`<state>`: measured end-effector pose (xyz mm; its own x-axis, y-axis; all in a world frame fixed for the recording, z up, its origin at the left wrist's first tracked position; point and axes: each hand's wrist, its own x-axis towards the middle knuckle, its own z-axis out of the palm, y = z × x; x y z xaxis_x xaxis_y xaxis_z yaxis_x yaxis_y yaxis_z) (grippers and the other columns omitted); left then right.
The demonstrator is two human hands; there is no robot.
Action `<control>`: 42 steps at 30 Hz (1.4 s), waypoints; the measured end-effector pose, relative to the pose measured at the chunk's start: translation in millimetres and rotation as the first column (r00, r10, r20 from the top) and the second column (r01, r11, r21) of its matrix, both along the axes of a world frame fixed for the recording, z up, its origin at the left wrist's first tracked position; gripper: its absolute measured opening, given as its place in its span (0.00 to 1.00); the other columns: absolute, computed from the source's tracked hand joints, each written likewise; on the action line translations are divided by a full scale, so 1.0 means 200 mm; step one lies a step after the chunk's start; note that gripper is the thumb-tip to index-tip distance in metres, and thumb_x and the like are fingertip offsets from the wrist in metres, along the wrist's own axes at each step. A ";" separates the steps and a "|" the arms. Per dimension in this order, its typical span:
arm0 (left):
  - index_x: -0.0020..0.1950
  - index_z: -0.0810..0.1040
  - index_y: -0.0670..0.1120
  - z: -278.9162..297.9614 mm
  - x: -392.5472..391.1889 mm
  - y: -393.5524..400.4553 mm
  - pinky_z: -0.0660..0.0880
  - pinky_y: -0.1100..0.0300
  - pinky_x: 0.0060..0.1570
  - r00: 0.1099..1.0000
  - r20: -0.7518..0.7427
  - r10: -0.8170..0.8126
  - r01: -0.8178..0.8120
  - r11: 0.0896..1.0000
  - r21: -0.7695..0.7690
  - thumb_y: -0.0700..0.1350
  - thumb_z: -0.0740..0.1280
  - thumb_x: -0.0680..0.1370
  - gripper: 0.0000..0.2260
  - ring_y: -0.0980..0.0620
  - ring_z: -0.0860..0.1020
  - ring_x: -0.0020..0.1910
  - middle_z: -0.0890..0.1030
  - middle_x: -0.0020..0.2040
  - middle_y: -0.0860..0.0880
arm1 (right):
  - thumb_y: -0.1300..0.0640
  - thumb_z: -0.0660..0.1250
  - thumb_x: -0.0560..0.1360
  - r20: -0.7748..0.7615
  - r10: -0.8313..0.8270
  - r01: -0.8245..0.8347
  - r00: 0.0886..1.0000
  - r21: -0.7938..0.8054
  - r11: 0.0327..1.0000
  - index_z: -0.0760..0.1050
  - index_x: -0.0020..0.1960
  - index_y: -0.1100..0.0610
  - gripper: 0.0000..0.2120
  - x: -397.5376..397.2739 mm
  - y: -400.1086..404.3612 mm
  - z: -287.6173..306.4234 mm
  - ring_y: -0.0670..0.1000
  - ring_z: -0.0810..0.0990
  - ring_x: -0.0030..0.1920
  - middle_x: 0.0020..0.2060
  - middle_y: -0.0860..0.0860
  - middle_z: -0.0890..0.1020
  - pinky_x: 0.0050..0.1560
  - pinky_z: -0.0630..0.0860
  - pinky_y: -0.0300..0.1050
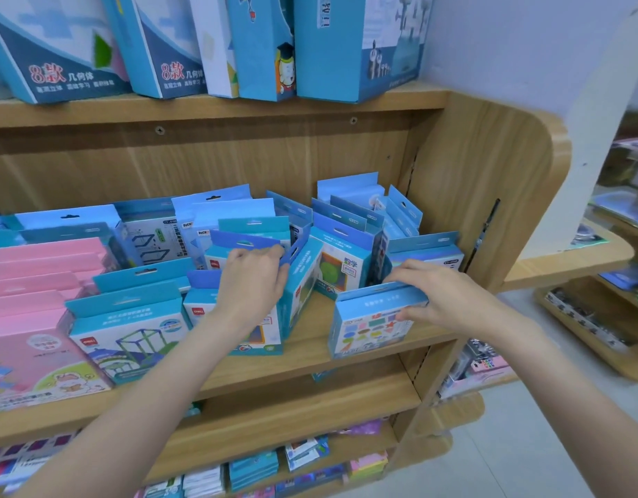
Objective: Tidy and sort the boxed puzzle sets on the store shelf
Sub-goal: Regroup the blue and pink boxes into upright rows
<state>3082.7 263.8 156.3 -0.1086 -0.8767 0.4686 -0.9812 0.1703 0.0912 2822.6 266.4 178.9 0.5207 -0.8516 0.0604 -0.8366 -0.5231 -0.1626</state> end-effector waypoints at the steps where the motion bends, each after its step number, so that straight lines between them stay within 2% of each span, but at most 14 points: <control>1: 0.48 0.76 0.41 -0.01 0.00 0.00 0.66 0.54 0.46 0.999 -0.019 -0.029 0.029 0.999 -0.015 0.44 0.60 0.78 0.08 0.42 0.77 0.38 0.80 0.37 0.44 | 0.49 0.68 0.72 0.003 -0.002 0.002 1.000 -0.001 1.000 0.68 0.64 0.46 0.21 -0.01 0.00 0.00 0.45 0.71 0.58 0.59 0.43 0.72 0.45 0.66 0.42; 8: 0.48 0.76 0.42 -0.04 0.00 0.00 0.64 0.51 0.53 0.994 -0.080 -0.078 0.072 0.994 -0.077 0.44 0.62 0.78 0.07 0.45 0.78 0.42 0.82 0.42 0.45 | 0.48 0.68 0.72 -0.002 0.004 -0.004 1.000 0.014 1.000 0.68 0.63 0.46 0.21 -0.02 -0.03 0.00 0.45 0.71 0.57 0.58 0.42 0.73 0.44 0.65 0.42; 13: 0.46 0.77 0.42 -0.06 -0.01 0.01 0.67 0.49 0.50 0.990 -0.089 -0.105 0.092 0.985 -0.143 0.46 0.59 0.77 0.10 0.44 0.78 0.42 0.82 0.42 0.45 | 0.49 0.69 0.72 -0.002 0.003 -0.003 1.000 0.033 0.999 0.68 0.64 0.47 0.22 0.00 -0.05 0.01 0.46 0.71 0.57 0.60 0.42 0.70 0.49 0.71 0.45; 15: 0.50 0.77 0.42 -0.05 -0.02 0.01 0.65 0.52 0.48 0.992 -0.093 -0.083 0.072 0.991 -0.116 0.44 0.60 0.79 0.09 0.44 0.76 0.44 0.82 0.44 0.45 | 0.49 0.69 0.71 0.001 0.010 -0.010 1.000 0.030 0.999 0.68 0.64 0.47 0.23 0.01 -0.06 0.01 0.47 0.72 0.57 0.61 0.41 0.67 0.50 0.72 0.46; 20: 0.59 0.76 0.48 0.01 -0.07 -0.01 0.63 0.59 0.35 0.961 -0.255 0.106 -0.116 0.993 -0.026 0.44 0.59 0.79 0.11 0.47 0.75 0.47 0.80 0.47 0.46 | 0.49 0.69 0.71 0.013 0.029 -0.030 0.999 0.035 0.999 0.69 0.65 0.48 0.23 0.03 -0.07 0.01 0.46 0.71 0.57 0.62 0.41 0.66 0.51 0.72 0.47; 24: 0.60 0.76 0.50 0.04 -0.07 -0.04 0.65 0.58 0.37 0.944 -0.263 0.201 -0.194 0.980 0.053 0.44 0.59 0.79 0.12 0.47 0.76 0.50 0.81 0.50 0.47 | 0.50 0.69 0.71 0.025 0.034 -0.035 0.999 0.044 0.998 0.69 0.65 0.48 0.23 0.06 -0.08 0.01 0.46 0.71 0.58 0.61 0.41 0.67 0.52 0.72 0.48; 28: 0.56 0.79 0.50 0.07 -0.05 -0.11 0.67 0.57 0.39 0.908 -0.357 0.220 -0.192 0.975 0.114 0.43 0.62 0.78 0.10 0.47 0.76 0.53 0.82 0.52 0.49 | 0.49 0.68 0.72 0.012 0.036 -0.036 0.999 0.028 0.999 0.67 0.66 0.47 0.24 0.10 -0.09 0.01 0.45 0.70 0.59 0.62 0.41 0.68 0.46 0.67 0.41; 33: 0.56 0.80 0.49 0.07 0.00 -0.12 0.71 0.56 0.42 0.884 -0.419 0.208 -0.200 0.978 0.064 0.43 0.63 0.78 0.10 0.47 0.77 0.54 0.81 0.54 0.49 | 0.49 0.67 0.73 0.003 0.034 -0.034 0.999 0.009 0.999 0.66 0.67 0.46 0.24 0.12 -0.09 0.00 0.44 0.69 0.61 0.63 0.41 0.68 0.44 0.63 0.40; 35: 0.55 0.80 0.49 0.07 0.04 -0.12 0.70 0.56 0.41 0.882 -0.418 0.220 -0.219 0.974 0.051 0.43 0.63 0.77 0.10 0.46 0.77 0.53 0.82 0.52 0.48 | 0.50 0.67 0.73 0.011 0.030 -0.030 0.999 0.006 1.000 0.66 0.67 0.47 0.24 0.12 -0.09 0.00 0.45 0.69 0.61 0.63 0.41 0.68 0.45 0.63 0.40; 38: 0.54 0.81 0.49 0.07 0.12 -0.12 0.66 0.56 0.38 0.902 -0.339 0.266 -0.267 0.963 0.042 0.42 0.62 0.77 0.10 0.43 0.77 0.51 0.82 0.48 0.45 | 0.50 0.67 0.73 0.002 0.025 -0.025 1.000 -0.001 1.000 0.66 0.67 0.47 0.24 0.13 -0.09 0.00 0.45 0.70 0.61 0.63 0.41 0.69 0.45 0.64 0.40; 42: 0.53 0.81 0.47 0.06 0.26 -0.11 0.69 0.53 0.40 0.923 -0.264 0.280 -0.279 0.959 0.041 0.39 0.62 0.76 0.10 0.39 0.76 0.50 0.81 0.46 0.42 | 0.49 0.68 0.73 0.024 0.018 -0.018 1.000 -0.002 1.000 0.66 0.67 0.47 0.24 0.15 -0.10 0.00 0.47 0.71 0.60 0.62 0.43 0.70 0.46 0.68 0.42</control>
